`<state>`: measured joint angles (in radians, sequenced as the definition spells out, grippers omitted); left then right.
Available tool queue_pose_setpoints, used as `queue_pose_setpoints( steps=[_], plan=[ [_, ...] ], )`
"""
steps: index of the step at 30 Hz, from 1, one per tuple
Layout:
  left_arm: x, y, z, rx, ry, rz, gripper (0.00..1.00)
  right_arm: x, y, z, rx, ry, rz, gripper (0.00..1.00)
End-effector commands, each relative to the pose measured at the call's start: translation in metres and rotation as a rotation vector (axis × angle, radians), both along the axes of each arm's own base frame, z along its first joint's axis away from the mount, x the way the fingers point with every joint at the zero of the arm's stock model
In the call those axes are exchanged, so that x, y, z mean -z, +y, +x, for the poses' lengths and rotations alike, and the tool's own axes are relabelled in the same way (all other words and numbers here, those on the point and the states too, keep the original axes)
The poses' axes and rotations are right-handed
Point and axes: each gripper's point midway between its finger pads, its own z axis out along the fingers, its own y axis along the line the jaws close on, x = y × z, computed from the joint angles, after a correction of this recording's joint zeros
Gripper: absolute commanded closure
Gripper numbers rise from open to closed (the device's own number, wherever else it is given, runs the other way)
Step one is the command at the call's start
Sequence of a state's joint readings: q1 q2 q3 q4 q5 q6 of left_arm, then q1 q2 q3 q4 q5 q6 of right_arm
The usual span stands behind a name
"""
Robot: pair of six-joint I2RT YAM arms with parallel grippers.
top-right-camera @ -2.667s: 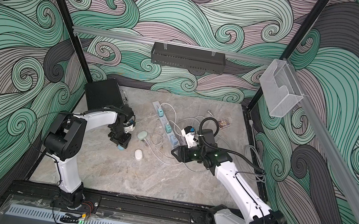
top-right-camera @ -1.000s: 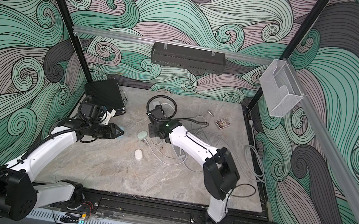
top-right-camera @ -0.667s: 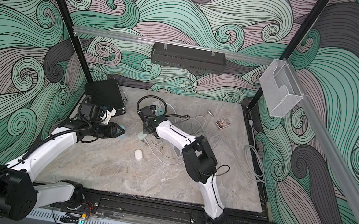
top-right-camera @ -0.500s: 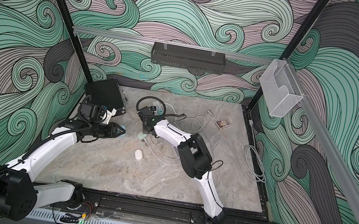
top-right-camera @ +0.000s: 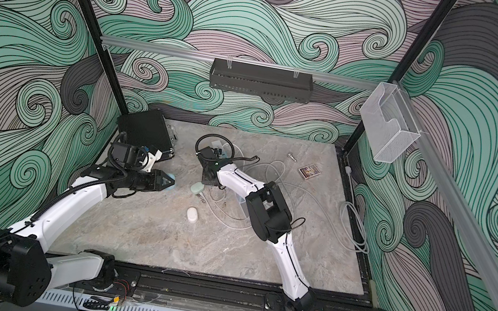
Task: Charge the bluetooth headset
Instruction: Pick up the charging cable from the center of the board.
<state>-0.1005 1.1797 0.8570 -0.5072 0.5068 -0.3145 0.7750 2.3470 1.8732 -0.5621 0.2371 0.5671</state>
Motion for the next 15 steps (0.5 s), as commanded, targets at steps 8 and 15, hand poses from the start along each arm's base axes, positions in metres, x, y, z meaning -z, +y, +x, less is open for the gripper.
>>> queue_pose_setpoints(
  steps=[8, 15],
  plan=[
    [-0.0081, -0.0003, 0.0002, -0.001, -0.031, -0.016, 0.70, 0.0154, 0.0017, -0.0040, 0.038, 0.053, 0.039, 0.89],
    [-0.0071, 0.0003, 0.0002, -0.003, -0.028, -0.014, 0.70, 0.0132, -0.0031, -0.0072, 0.036, 0.047, 0.042, 1.00]
  ],
)
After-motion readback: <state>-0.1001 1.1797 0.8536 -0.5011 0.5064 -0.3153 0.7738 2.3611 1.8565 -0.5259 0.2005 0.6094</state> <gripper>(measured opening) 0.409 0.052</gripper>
